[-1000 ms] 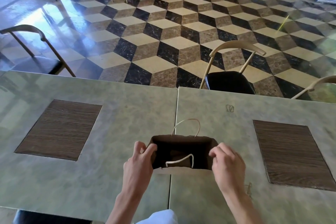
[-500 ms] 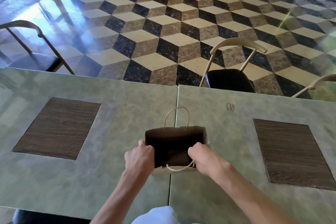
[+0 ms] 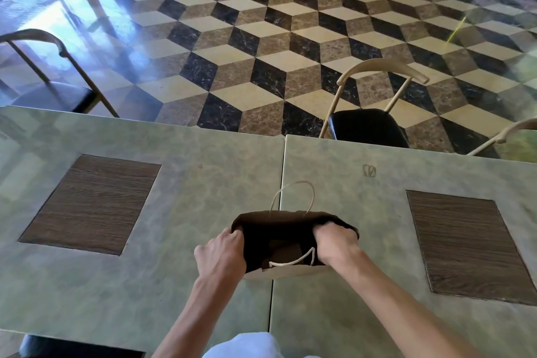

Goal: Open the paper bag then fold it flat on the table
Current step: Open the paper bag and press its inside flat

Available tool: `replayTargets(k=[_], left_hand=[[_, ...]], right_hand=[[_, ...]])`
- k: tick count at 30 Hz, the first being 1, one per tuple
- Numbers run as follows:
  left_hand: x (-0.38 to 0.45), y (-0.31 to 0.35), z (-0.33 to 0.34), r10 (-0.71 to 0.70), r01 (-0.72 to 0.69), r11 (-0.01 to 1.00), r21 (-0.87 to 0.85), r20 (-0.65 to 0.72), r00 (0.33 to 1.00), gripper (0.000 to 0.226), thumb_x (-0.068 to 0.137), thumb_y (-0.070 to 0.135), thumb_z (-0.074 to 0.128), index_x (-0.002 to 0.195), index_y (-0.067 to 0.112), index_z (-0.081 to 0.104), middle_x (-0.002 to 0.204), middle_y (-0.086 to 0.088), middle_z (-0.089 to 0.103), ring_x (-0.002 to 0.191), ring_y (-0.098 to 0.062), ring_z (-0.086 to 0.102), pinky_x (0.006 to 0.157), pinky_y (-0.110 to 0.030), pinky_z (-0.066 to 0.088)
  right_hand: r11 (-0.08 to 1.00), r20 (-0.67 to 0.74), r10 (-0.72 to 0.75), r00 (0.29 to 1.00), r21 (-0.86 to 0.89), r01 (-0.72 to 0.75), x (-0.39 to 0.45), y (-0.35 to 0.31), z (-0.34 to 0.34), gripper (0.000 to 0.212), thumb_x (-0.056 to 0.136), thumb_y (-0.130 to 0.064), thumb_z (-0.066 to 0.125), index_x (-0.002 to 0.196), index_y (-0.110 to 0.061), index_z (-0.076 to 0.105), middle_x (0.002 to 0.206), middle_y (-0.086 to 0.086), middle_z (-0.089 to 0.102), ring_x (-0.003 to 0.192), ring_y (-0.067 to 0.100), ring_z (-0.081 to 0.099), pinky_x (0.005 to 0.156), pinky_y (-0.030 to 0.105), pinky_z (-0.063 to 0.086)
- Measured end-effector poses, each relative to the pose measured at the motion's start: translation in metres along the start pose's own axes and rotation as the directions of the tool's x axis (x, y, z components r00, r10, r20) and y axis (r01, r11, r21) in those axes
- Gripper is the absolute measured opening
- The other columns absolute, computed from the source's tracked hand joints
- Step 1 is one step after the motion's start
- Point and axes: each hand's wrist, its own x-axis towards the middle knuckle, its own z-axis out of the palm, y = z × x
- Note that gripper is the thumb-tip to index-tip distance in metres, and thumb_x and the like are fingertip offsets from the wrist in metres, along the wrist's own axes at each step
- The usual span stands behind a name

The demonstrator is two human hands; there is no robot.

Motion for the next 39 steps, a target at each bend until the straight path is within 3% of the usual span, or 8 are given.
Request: replayTargets(k=[5,10,13,19,25,29,36,39], left_hand=[[-0.001,-0.003,-0.001,0.014,-0.015,0.999,-0.032,-0.015,1.0,0.038,0.074,0.009,0.055,0.106,0.028,0.05,0.104,0.007,0.052,0.098,-0.018,0.062,0.054,-0.03,0.027],[0.004,-0.013,0.003,0.017,-0.014,0.988,-0.152,0.022,1.0,0.055,0.069,0.012,0.057,0.115,0.039,0.047,0.106,0.011,0.05,0.098,-0.014,0.06,0.058,-0.03,0.033],[0.008,-0.023,0.006,0.032,-0.023,0.98,-0.2,0.04,0.999,0.062,0.067,0.021,0.067,0.117,0.047,0.041,0.101,0.013,0.043,0.1,-0.012,0.051,0.056,-0.029,0.033],[0.019,-0.03,0.016,0.104,-0.099,0.987,-0.13,0.03,0.994,0.066,0.059,0.041,0.078,0.113,0.045,0.04,0.102,0.014,0.037,0.101,-0.013,0.042,0.058,-0.028,0.035],[0.031,-0.035,0.013,0.132,-0.108,0.97,-0.219,0.098,0.986,0.072,0.065,0.045,0.074,0.125,0.042,0.035,0.106,0.013,0.05,0.094,-0.015,0.054,0.061,-0.033,0.047],[0.036,-0.033,-0.002,0.136,-0.108,0.98,-0.168,0.16,0.978,0.077,0.06,0.06,0.075,0.124,0.038,0.038,0.1,0.006,0.043,0.092,-0.017,0.047,0.062,-0.033,0.041],[0.045,-0.027,-0.007,0.133,-0.114,0.988,-0.101,0.202,0.97,0.089,0.061,0.046,0.077,0.134,0.038,0.026,0.102,0.003,0.038,0.103,-0.018,0.043,0.059,-0.031,0.039],[0.045,-0.026,-0.004,0.12,-0.091,0.988,-0.126,0.245,0.962,0.1,0.064,0.04,0.077,0.141,0.041,0.014,0.106,0.004,0.048,0.101,-0.019,0.047,0.064,-0.033,0.041]], right_hand=[[0.995,0.064,-0.062,0.996,-0.079,0.067,0.008,-0.006,0.007,0.063,0.084,-0.024,0.061,0.145,-0.024,0.044,0.147,0.002,0.05,0.134,0.025,0.048,0.098,0.04,0.05],[0.987,0.141,-0.144,0.979,-0.046,0.152,0.009,-0.011,0.011,0.086,0.077,-0.038,0.066,0.153,-0.025,0.027,0.157,0.006,0.038,0.142,0.029,0.038,0.115,0.039,0.035],[0.973,0.033,-0.205,0.978,0.119,0.2,0.006,-0.006,0.01,0.092,0.081,-0.045,0.064,0.156,-0.024,0.013,0.157,0.006,0.034,0.14,0.028,0.039,0.114,0.031,0.032],[0.979,0.113,-0.181,0.977,0.115,0.168,0.004,-0.008,0.02,0.106,0.078,-0.041,0.069,0.156,-0.026,-0.002,0.157,0.007,0.035,0.136,0.03,0.044,0.109,0.035,0.039],[0.949,-0.018,-0.161,0.987,0.273,0.159,-0.013,-0.008,0.002,0.098,0.057,-0.051,0.075,0.144,-0.035,0.034,0.136,0.0,0.06,0.124,0.023,0.056,0.095,0.04,0.053],[0.866,-0.141,-0.147,0.979,0.46,0.196,-0.03,0.008,-0.009,0.075,0.066,-0.031,0.082,0.134,-0.02,0.051,0.121,0.003,0.063,0.106,0.019,0.059,0.088,0.032,0.05],[0.95,-0.482,-0.104,0.87,0.212,0.23,-0.036,0.041,0.001,0.047,0.064,-0.023,0.09,0.106,-0.008,0.073,0.084,0.0,0.051,0.083,0.022,0.051,0.071,0.034,0.046],[0.935,-0.503,-0.01,0.864,0.301,0.186,-0.035,0.05,0.007,0.05,0.063,-0.028,0.09,0.107,-0.01,0.074,0.08,-0.001,0.04,0.074,0.02,0.045,0.068,0.032,0.039]])
